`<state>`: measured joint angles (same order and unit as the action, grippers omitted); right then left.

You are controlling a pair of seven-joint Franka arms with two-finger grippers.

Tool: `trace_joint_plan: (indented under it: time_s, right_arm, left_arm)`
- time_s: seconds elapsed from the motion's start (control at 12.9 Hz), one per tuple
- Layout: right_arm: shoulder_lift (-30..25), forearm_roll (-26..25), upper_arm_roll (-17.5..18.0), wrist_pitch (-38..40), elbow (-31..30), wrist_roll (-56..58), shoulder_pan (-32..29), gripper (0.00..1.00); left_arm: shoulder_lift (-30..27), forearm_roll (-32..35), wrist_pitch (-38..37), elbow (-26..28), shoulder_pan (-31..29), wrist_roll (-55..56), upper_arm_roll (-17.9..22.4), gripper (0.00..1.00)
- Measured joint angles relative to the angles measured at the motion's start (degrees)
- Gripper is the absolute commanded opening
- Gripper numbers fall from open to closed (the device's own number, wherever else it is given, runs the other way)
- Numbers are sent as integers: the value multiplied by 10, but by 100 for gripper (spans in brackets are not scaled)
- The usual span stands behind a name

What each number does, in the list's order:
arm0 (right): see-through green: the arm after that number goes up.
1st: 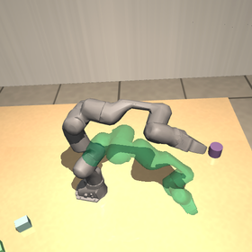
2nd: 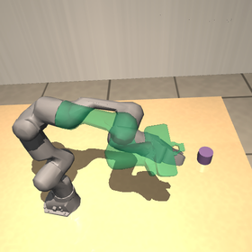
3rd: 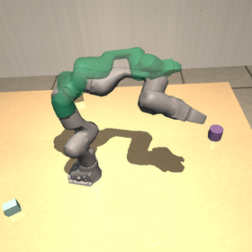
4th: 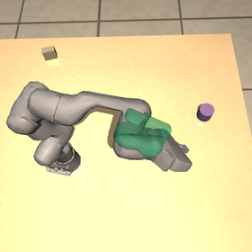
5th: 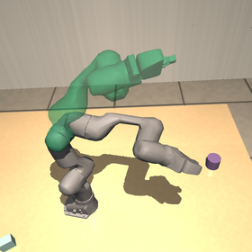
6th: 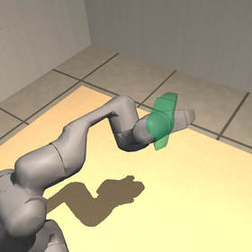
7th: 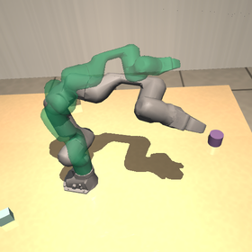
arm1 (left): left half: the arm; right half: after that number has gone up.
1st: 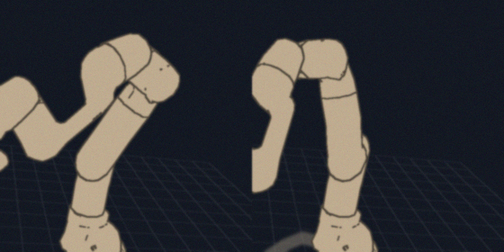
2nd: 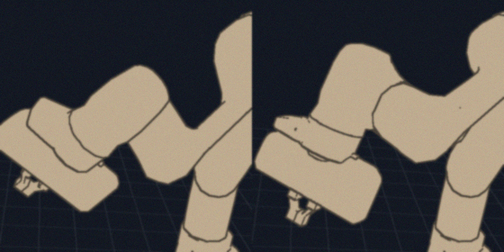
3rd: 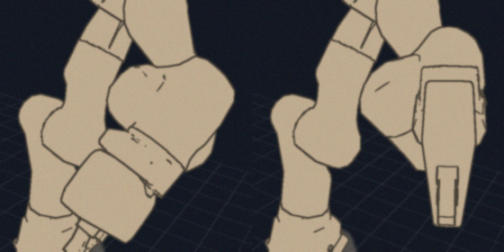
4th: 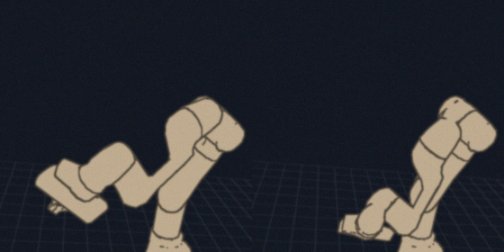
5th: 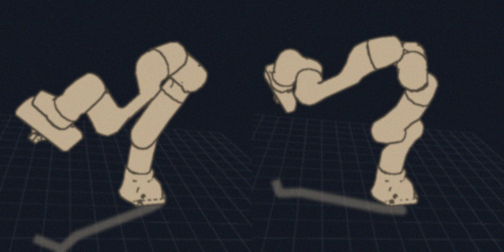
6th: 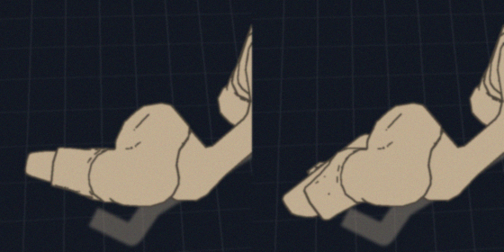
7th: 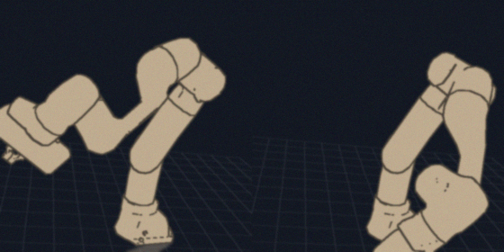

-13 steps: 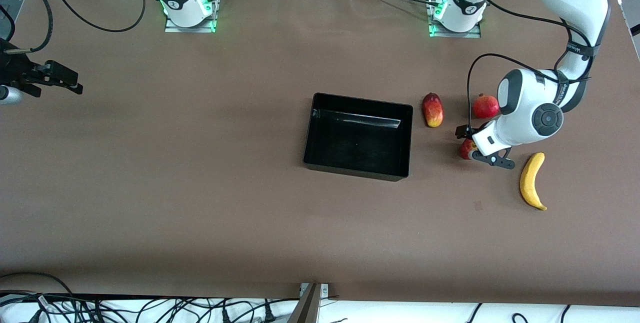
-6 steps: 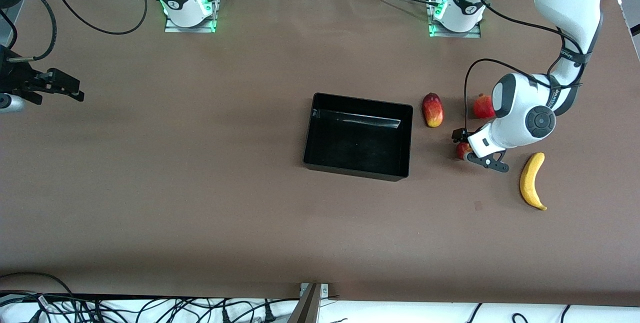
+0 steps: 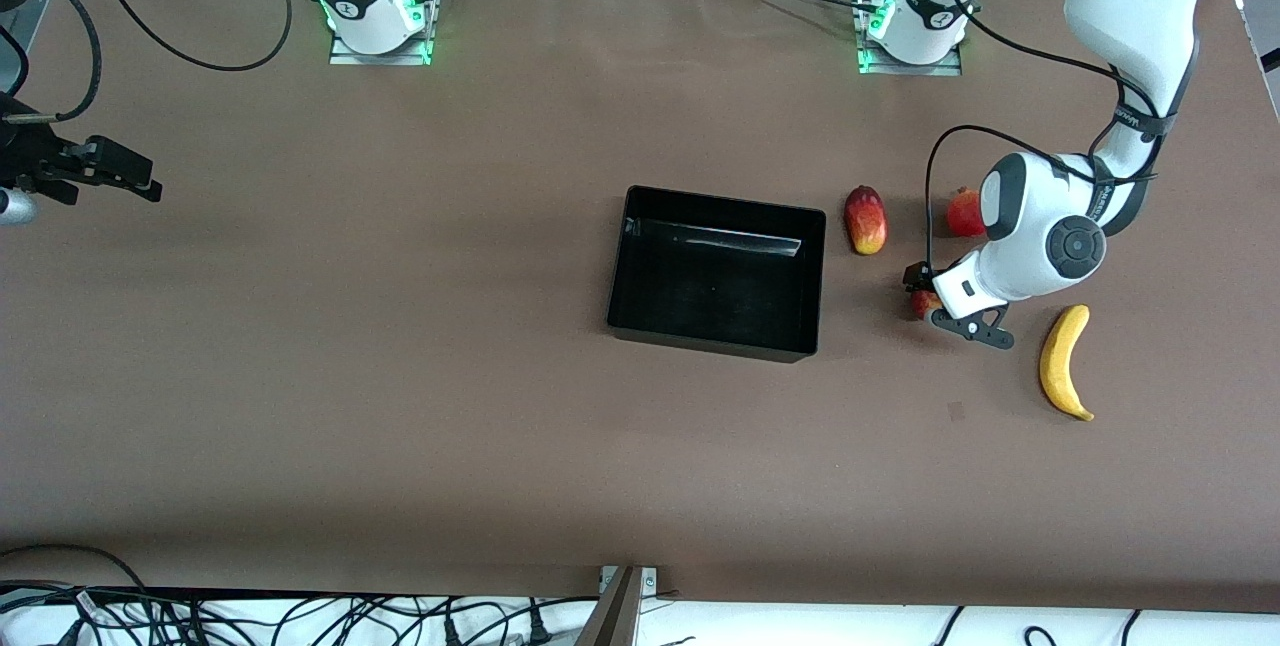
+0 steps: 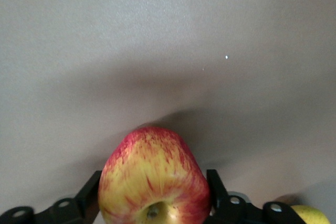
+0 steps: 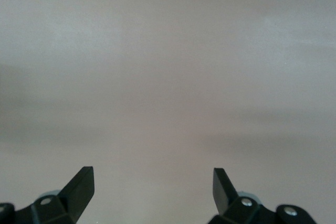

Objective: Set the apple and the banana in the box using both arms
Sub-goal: 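Lower the left gripper onto the small red apple and grasp it, then lift the apple and carry it over the box with the left gripper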

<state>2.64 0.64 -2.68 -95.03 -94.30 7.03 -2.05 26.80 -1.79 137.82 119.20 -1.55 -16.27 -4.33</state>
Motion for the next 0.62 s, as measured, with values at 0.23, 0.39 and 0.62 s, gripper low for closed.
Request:
trace_joint_plan:
  time_s: [0.23, 0.39, 0.62]
  right_arm:
    - [0, 0, 0, 2, 0, -1, 0, 100]
    - [0, 0, 0, 2, 0, -1, 0, 100]
    - [0, 1, 0, 3, 0, -1, 0, 100]
  left_arm:
    - [0, 0, -13, -17, 0, 0, 0, 0]
    - [0, 0, -68, -51, 0, -3, 0, 0]
    - [-2, -10, -210, -151, 2, -14, -10, 0]
